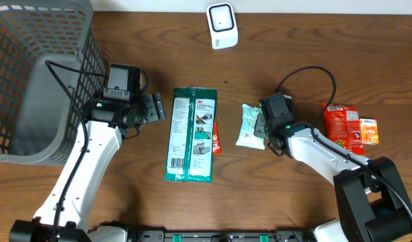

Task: Scan the item barcode
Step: 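Turn the wet-wipes pack and set it down right of the gloves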

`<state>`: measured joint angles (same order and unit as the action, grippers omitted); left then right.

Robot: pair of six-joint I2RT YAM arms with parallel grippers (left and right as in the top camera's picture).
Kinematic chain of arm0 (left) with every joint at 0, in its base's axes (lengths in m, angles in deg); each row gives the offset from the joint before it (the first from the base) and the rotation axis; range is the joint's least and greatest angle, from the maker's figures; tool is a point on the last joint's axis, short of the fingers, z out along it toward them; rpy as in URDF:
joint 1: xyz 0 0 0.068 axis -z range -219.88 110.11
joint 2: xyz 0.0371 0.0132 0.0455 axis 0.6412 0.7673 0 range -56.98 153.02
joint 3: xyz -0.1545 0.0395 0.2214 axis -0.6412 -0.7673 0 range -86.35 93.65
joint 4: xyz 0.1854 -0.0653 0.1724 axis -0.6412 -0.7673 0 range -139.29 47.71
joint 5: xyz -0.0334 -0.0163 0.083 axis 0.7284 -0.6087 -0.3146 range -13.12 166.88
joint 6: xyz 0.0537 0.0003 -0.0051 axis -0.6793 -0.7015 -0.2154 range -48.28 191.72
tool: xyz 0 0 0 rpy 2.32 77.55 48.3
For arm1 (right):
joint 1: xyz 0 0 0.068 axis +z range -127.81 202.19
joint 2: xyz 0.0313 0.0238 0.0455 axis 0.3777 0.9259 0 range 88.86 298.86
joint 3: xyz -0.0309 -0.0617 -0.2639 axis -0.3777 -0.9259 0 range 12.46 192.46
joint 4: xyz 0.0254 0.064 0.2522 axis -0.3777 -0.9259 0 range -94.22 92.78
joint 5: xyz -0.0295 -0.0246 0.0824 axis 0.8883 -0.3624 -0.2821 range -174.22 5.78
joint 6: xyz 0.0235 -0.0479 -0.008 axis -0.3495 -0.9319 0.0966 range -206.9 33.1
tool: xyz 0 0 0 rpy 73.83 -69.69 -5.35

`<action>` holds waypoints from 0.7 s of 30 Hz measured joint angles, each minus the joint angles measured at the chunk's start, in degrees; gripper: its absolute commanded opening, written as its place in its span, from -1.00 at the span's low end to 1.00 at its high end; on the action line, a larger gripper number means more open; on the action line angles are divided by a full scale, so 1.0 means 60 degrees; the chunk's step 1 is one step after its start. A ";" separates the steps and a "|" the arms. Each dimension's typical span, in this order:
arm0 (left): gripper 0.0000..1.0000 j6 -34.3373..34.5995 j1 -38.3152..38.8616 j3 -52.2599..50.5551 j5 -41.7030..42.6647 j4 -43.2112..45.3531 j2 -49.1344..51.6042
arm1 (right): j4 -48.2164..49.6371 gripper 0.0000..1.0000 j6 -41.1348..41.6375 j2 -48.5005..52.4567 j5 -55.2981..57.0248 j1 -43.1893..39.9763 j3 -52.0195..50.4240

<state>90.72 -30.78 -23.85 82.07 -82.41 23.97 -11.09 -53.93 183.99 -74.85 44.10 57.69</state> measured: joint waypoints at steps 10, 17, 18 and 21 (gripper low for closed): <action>0.67 0.0004 0.0000 0.0000 0.0000 0.0000 0.0000 | -0.0401 -0.67 -0.0874 -0.0004 -0.0568 -0.0412 0.0000; 0.67 0.0000 0.0000 0.0000 0.0000 0.0000 0.0000 | -0.1166 -0.17 -0.1701 -0.0962 -0.1191 -0.1093 0.0000; 0.67 0.0000 0.0000 0.0000 0.0000 0.0000 0.0000 | -0.1257 -0.10 -0.1792 -0.1191 -0.1235 -0.1137 0.0004; 0.67 0.0000 0.0000 0.0000 -0.0004 0.0000 0.0000 | -0.1519 -0.03 -0.1920 -0.2062 -0.1490 -0.1195 0.0004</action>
<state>90.72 -30.78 -23.85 82.05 -82.41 23.97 -20.20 -65.44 171.62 -83.79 36.94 57.72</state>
